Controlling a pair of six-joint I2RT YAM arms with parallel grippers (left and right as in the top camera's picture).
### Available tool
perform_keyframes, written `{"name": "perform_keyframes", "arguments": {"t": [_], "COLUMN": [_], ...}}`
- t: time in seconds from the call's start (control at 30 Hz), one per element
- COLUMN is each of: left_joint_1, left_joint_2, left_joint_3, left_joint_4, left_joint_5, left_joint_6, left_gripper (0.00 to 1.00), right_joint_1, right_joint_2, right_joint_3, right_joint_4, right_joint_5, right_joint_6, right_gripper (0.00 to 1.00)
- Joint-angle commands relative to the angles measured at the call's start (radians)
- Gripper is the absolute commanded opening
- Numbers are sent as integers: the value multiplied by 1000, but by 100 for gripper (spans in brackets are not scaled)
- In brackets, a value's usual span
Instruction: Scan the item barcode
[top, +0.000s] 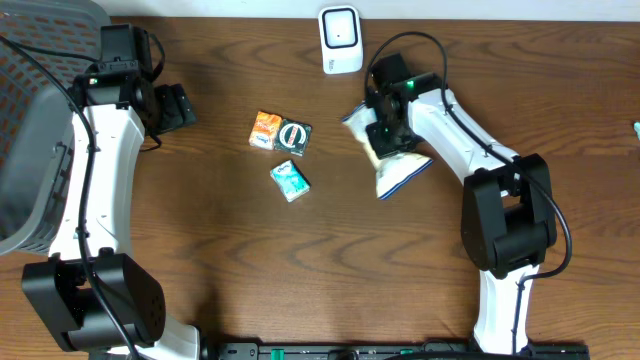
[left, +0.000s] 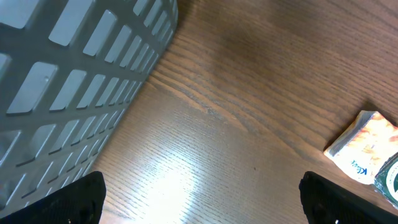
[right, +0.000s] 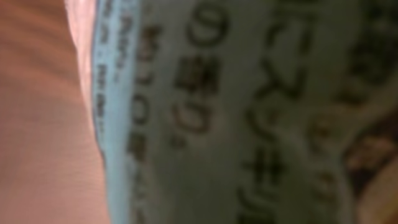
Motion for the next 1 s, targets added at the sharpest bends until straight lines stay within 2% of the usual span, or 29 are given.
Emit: {"name": "perform_keyframes", "arguments": {"t": [0.0,0.27,0.4,0.63,0.77,0.93,0.97], "left_joint_1": [2,2,2,2,2,2,2], "left_joint_2": [10,10,10,10,10,10,10], "left_joint_3": [-5,-5,-5,-5,-5,-5,-5], "left_joint_4": [-2,-2,-2,-2,-2,-2,-2], "left_joint_5": [2,2,2,2,2,2,2], "left_joint_6": [9,9,9,9,9,9,9], "left_gripper": [97,98,97,98,98,97,98], "right_joint_1": [3,58,71,71,73,79,87], "right_joint_2": [-6,-6,-6,1,1,1,1], "right_joint_3": [35,36,25,-18,-45,-48,-48], "right_joint_4": [-21,-39,-13,50,70,63,63], "right_joint_5": [300,707,770,763,704,532,458], "right_joint_6": [55,140,139,140,139,111,112], "right_gripper": [1,1,1,3,21,34,44]}}
